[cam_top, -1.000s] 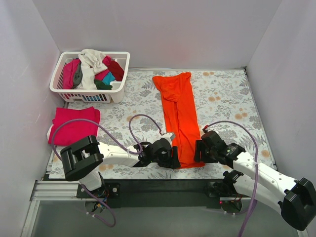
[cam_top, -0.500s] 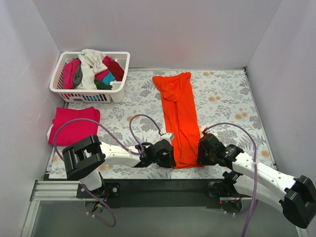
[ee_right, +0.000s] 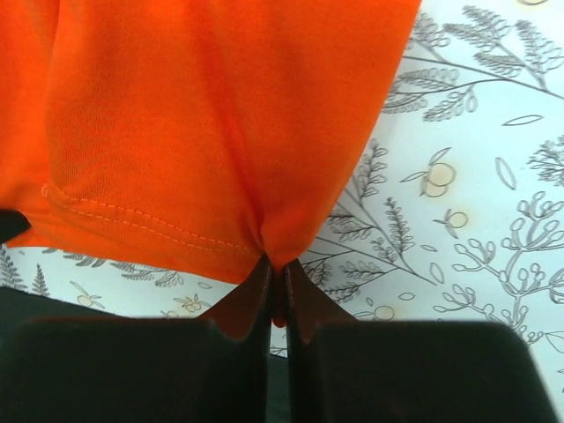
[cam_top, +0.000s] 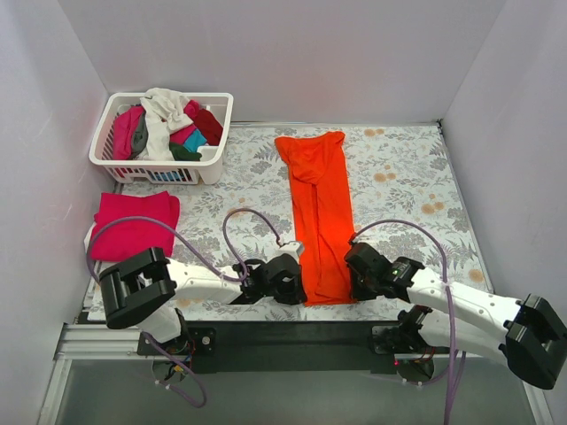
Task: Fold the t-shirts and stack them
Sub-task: Fold the tshirt
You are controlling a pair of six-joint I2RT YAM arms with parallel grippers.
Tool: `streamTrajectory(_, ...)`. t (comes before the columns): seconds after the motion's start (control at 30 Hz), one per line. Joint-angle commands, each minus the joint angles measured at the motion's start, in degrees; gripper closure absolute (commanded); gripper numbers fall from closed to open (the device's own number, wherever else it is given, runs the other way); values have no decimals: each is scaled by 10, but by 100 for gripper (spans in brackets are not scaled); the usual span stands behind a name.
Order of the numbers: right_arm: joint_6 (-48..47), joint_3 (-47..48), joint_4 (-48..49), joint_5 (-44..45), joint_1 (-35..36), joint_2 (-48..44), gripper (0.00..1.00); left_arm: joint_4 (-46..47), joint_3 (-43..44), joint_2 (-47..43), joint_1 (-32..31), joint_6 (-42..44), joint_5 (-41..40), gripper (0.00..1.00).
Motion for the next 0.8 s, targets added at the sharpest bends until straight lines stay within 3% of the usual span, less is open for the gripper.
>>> streamTrajectory(0.0,7,28,3,-12,27,17,99,-89,-41,-41,-3,2,-13,100)
streamTrajectory(0.37,11,51,-11,-95,113,60,99,-156,-105,-184,-3,-21,62,100)
streamTrajectory(0.77,44,97,-69,-194,213,76,99,-167,-118,-246,-3,-43,143,100)
